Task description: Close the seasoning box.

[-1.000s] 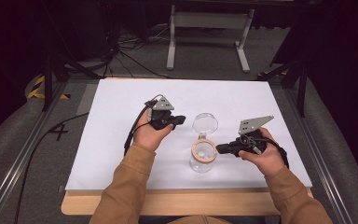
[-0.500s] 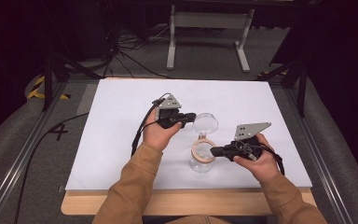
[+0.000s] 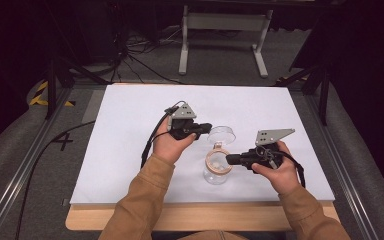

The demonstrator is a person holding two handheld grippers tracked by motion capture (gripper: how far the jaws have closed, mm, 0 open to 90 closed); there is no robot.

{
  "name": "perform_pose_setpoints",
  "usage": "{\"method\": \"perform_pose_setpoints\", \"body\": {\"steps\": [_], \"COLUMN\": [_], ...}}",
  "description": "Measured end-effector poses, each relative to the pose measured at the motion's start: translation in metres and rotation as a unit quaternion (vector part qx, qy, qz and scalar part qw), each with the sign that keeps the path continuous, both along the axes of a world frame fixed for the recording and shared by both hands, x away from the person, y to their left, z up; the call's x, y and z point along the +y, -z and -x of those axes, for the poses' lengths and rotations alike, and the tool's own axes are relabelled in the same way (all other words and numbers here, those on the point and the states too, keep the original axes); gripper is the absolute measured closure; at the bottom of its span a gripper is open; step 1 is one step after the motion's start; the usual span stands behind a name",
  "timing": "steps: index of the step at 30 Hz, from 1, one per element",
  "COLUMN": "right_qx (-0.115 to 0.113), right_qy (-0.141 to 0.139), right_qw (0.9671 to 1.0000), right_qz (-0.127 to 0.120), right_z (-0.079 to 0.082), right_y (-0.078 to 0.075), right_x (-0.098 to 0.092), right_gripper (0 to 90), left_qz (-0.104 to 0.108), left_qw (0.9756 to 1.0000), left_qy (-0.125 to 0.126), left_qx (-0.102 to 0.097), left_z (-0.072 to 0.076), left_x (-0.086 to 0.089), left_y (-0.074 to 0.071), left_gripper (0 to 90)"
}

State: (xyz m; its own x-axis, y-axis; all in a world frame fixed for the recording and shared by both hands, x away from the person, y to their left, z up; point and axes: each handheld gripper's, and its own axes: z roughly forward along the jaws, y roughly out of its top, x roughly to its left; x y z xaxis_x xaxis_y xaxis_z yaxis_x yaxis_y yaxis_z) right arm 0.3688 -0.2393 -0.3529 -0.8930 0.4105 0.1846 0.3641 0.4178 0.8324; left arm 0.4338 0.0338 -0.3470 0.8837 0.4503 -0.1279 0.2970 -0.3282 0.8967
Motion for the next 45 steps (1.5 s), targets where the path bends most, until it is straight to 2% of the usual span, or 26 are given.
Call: {"method": "perform_pose_setpoints", "body": {"steps": [1, 6, 8, 12, 18, 20, 21, 27, 28, 32, 35, 38, 41, 42, 45], "right_qx": [0.001, 0.003, 0.007, 0.007, 0.010, 0.013, 0.013, 0.022, 0.025, 0.031, 0.036, 0.040, 0.047, 0.051, 0.051], "right_qy": [0.001, 0.000, 0.000, -0.003, -0.007, -0.009, -0.011, -0.022, -0.024, -0.033, -0.036, -0.041, -0.045, -0.045, -0.048], "right_qw": [1.0000, 0.9999, 0.9999, 0.9998, 0.9998, 0.9997, 0.9998, 0.9995, 0.9993, 0.9988, 0.9983, 0.9976, 0.9967, 0.9963, 0.9957], "right_qz": [-0.001, -0.012, -0.016, -0.021, -0.018, -0.017, -0.014, 0.004, 0.009, 0.019, 0.028, 0.040, 0.049, 0.053, 0.061], "right_z": [-0.001, -0.003, -0.003, -0.002, 0.000, 0.000, 0.000, 0.003, 0.004, 0.005, 0.006, 0.006, 0.006, 0.007, 0.007], "right_y": [0.000, -0.002, -0.003, -0.004, -0.006, -0.007, -0.007, -0.008, -0.008, -0.008, -0.007, -0.006, -0.005, -0.005, -0.004], "right_x": [0.000, 0.001, 0.001, 0.001, 0.001, 0.002, 0.002, 0.004, 0.005, 0.006, 0.006, 0.008, 0.009, 0.009, 0.010], "right_gripper": [90.0, 90.0, 90.0, 90.0, 90.0, 90.0, 90.0, 90.0, 90.0, 90.0, 90.0, 90.0, 90.0, 90.0, 90.0], "left_qz": [0.003, -0.009, -0.006, -0.020, -0.019, -0.024, -0.023, -0.045, -0.044, -0.055, -0.057, -0.072, -0.070, -0.078, -0.078], "left_qw": [1.0000, 0.9999, 0.9998, 0.9995, 0.9995, 0.9993, 0.9993, 0.9986, 0.9986, 0.9981, 0.9980, 0.9970, 0.9970, 0.9964, 0.9963], "left_qy": [-0.001, 0.009, 0.018, 0.024, 0.027, 0.029, 0.028, 0.027, 0.027, 0.022, 0.020, 0.022, 0.016, 0.020, 0.018], "left_qx": [0.000, 0.001, 0.003, 0.004, 0.003, 0.005, 0.007, 0.007, 0.014, 0.016, 0.017, 0.019, 0.029, 0.029, 0.032], "left_z": [0.002, 0.007, 0.009, 0.013, 0.015, 0.016, 0.017, 0.020, 0.020, 0.020, 0.020, 0.018, 0.016, 0.015, 0.014], "left_x": [-0.001, 0.000, -0.002, -0.005, -0.002, 0.000, 0.001, 0.009, 0.009, 0.014, 0.016, 0.019, 0.022, 0.023, 0.025], "left_y": [0.000, -0.002, -0.002, -0.002, -0.006, -0.008, -0.008, -0.014, -0.014, -0.015, -0.015, -0.013, -0.010, -0.010, -0.008], "left_gripper": [87.6, 87.3, 86.7, 86.8, 86.4, 85.8, 85.5, 84.6, 84.5, 84.0, 82.7, 80.7, 80.7, 80.6, 79.9]}}
